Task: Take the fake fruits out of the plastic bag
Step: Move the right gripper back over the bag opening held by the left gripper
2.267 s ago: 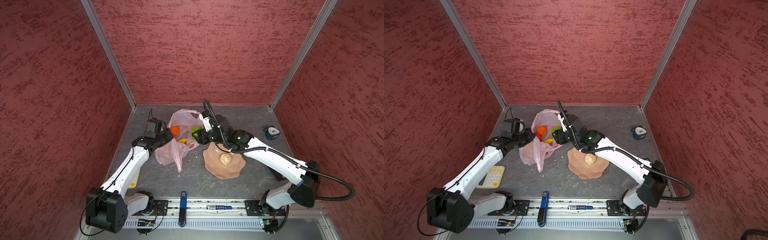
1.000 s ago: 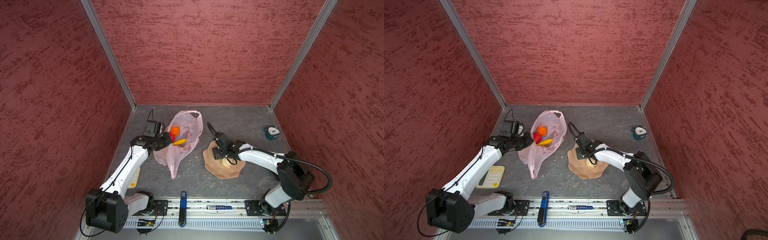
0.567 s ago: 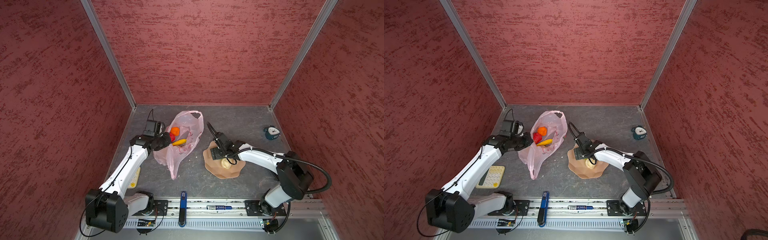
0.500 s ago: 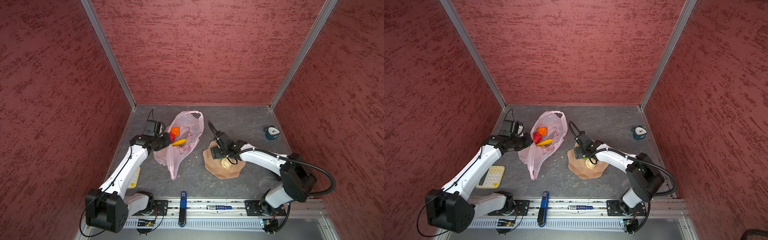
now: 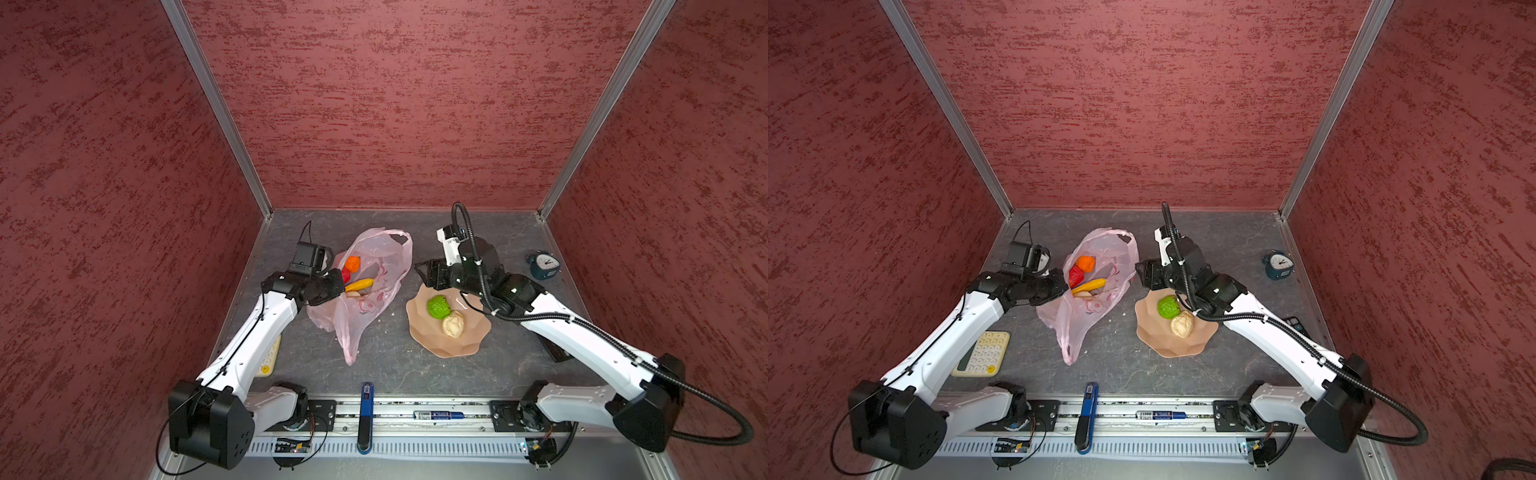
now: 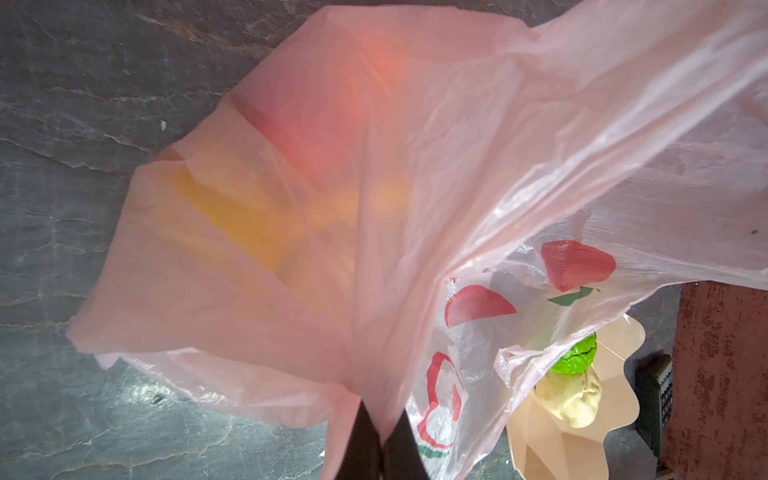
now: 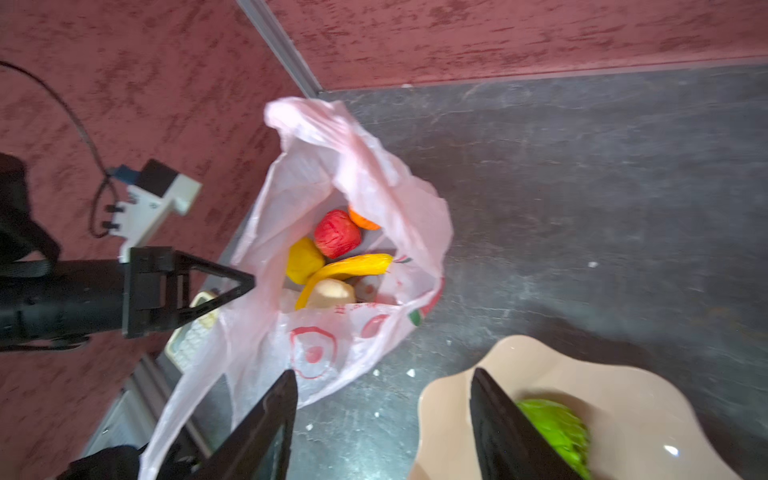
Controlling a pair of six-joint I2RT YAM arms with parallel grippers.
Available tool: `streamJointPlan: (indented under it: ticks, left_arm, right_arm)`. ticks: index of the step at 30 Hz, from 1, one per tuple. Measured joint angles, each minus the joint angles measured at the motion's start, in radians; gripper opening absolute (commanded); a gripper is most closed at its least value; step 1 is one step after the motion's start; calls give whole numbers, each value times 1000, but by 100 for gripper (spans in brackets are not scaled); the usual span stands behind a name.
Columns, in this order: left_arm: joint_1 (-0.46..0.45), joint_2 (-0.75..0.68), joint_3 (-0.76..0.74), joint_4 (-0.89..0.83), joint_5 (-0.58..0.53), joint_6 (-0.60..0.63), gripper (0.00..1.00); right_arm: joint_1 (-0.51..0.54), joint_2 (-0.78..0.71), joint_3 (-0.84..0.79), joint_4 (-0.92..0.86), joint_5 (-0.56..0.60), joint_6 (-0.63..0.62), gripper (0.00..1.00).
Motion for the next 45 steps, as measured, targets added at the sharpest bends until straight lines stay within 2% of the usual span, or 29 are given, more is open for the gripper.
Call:
streamJointPlan:
  ticks: [5, 9, 14, 23, 33, 45]
  left_arm:
    - [-4, 0, 0, 2, -2, -7, 0]
    - [-4, 0, 0, -4, -15, -11, 0]
    - [-7, -32, -21, -11, -42, -24, 0]
    - [-9, -124, -77, -41, -75, -60, 0]
    - [-14, -157, -128, -34, -73, -82, 0]
    - [-56, -152, -128, 31, -67, -86, 0]
  right_arm:
    - [135, 195, 131, 71, -36, 3, 60]
    - [202, 334, 196, 120, -70, 5, 59]
    - [230, 506, 308, 115, -73, 3, 57]
    - [232, 706, 422, 87, -45, 5, 56]
    - [214, 875, 571, 98, -27, 57, 83]
    - [182, 952, 581, 164, 3, 177, 88]
